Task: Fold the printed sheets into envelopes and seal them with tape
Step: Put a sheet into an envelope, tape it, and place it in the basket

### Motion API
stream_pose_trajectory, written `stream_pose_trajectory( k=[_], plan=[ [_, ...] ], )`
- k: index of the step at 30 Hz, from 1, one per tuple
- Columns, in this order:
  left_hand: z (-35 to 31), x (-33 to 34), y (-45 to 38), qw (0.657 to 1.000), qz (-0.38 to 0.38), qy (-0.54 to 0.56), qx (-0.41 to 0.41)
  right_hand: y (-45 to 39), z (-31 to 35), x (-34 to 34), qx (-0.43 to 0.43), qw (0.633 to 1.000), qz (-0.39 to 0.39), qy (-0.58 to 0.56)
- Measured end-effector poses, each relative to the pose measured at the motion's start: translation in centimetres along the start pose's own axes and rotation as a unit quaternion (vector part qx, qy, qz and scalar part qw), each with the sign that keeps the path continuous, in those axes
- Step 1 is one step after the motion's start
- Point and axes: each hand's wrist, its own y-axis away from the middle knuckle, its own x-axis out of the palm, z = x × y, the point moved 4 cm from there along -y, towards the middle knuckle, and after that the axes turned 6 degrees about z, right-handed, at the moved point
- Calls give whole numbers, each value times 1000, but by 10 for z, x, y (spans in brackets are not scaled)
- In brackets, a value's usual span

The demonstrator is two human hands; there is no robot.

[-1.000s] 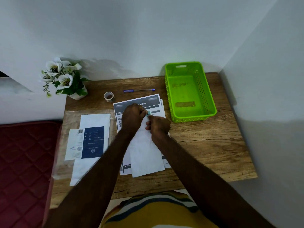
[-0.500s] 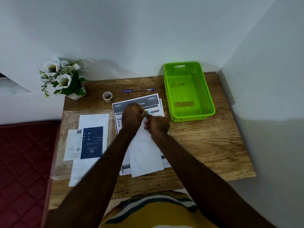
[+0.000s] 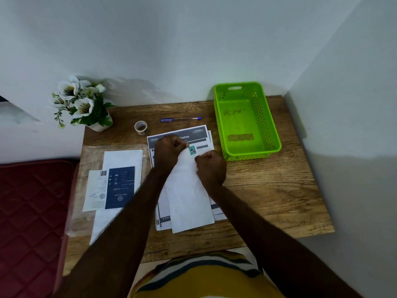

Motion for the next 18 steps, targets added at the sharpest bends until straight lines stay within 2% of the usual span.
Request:
stream_pose_trajectory(
  k=[1, 3, 5, 8, 12, 18],
  plan=[
    [1, 0, 0, 1000, -1, -3, 2, 6, 1, -6, -80, 994, -47, 61],
    [2, 0, -1, 1000, 4, 0, 5, 16, 5, -13, -247, 954, -97, 137],
    [2, 1, -1, 1000, 10, 2, 5, 15, 6, -11, -348, 919, -66, 173],
    [3, 0, -3, 1000, 12, -6, 4, 9, 4, -2, -376, 895, 29, 239],
    [3, 2, -4, 1000, 8, -13, 10, 3, -5, 6, -394, 866, 75, 299],
    [6, 2, -8, 1000, 10, -21, -5, -4, -12, 12, -353, 882, 150, 274]
  ],
)
